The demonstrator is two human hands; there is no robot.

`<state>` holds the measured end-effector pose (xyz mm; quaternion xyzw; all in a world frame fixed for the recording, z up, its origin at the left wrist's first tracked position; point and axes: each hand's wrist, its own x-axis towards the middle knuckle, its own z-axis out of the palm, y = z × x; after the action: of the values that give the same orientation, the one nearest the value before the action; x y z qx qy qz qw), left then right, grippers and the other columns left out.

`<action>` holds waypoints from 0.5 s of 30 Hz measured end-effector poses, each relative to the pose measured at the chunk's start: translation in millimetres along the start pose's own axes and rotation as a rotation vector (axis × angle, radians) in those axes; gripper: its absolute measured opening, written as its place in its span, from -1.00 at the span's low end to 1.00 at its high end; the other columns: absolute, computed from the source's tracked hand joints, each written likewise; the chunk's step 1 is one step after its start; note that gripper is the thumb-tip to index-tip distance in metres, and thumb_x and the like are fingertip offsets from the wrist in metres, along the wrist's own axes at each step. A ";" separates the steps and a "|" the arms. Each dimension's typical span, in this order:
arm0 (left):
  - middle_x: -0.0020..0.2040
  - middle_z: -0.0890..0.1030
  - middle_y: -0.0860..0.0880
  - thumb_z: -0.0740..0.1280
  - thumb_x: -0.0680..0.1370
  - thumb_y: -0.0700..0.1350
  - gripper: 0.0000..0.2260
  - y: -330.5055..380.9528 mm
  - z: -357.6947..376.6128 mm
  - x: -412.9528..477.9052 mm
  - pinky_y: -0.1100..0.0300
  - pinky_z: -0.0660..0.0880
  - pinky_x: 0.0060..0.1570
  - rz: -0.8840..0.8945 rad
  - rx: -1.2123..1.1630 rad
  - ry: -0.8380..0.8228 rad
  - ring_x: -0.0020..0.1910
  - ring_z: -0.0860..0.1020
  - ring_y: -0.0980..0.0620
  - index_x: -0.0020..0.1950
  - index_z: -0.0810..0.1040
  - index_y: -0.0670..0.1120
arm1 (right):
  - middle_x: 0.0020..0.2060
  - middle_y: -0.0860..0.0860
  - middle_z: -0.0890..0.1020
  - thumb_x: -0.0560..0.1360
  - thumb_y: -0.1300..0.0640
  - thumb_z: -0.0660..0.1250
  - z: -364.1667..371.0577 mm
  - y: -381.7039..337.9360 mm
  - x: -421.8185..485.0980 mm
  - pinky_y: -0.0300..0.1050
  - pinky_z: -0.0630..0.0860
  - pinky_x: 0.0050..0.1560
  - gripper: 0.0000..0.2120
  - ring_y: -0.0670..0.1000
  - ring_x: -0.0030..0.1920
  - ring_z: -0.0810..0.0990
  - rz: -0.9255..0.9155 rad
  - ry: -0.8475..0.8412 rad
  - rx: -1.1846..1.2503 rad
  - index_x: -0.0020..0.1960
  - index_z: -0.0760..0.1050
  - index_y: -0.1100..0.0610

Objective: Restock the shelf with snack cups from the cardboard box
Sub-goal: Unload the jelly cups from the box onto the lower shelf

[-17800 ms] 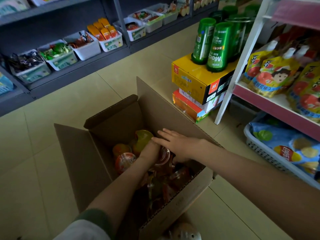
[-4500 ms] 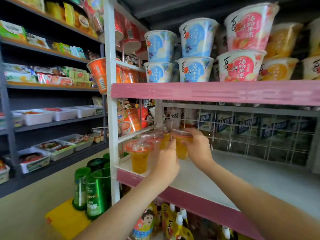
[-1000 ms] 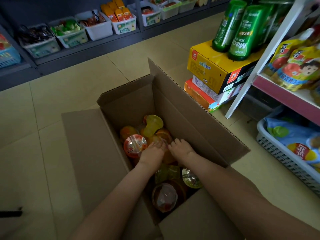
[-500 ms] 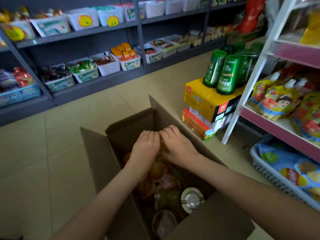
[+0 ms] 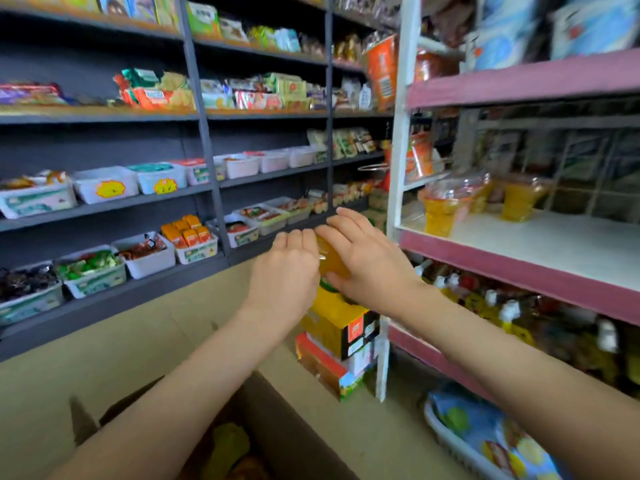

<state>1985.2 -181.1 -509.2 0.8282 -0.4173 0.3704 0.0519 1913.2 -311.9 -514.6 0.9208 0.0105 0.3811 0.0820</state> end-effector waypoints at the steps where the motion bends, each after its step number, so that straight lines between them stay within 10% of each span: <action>1: -0.14 0.64 -0.11 0.60 0.13 -0.04 -0.46 12.6 -6.2 14.0 0.15 0.54 -0.42 0.009 -0.027 0.024 -0.15 0.63 -0.09 0.02 0.58 -0.21 | 0.18 0.20 0.53 0.21 0.11 0.53 -10.8 14.5 -1.4 0.12 0.44 0.26 -0.35 0.25 0.29 0.44 0.019 0.018 -0.011 0.25 0.46 0.27; 5: 0.21 0.52 -0.08 0.32 0.51 0.04 -0.55 58.5 -16.7 62.3 0.07 0.46 0.05 -0.012 -0.241 0.063 0.20 0.49 -0.09 0.33 0.36 -0.11 | 0.42 0.17 0.31 0.34 0.19 0.49 -46.7 61.7 -13.8 0.03 0.27 0.42 -0.20 0.15 0.42 0.27 0.225 0.150 0.095 0.48 0.20 0.17; 8: -0.14 0.61 0.01 0.36 0.47 0.10 -0.72 88.0 -21.0 87.5 0.34 0.41 -0.30 -0.137 -0.628 0.076 -0.15 0.58 0.01 0.05 0.54 -0.06 | 0.28 -0.09 0.35 0.39 0.10 0.49 -66.0 90.6 -24.0 -0.38 0.25 0.30 -0.17 -0.20 0.27 0.30 0.588 0.235 0.402 0.51 0.09 0.14; 15: -0.25 0.62 0.02 0.35 0.46 0.01 -0.82 174.8 3.2 130.9 0.27 0.41 -0.36 -0.196 -1.221 -0.123 -0.26 0.56 0.06 -0.04 0.59 -0.06 | 0.04 0.11 0.66 0.53 0.09 0.32 -76.8 157.6 -56.0 -0.07 0.55 0.12 -0.72 0.07 0.07 0.63 0.945 0.225 1.179 0.16 0.52 0.23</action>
<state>1908.9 -380.7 -464.6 0.7033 -0.4781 0.0097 0.5260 1812.7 -460.9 -475.3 0.6744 -0.1749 0.3986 -0.5964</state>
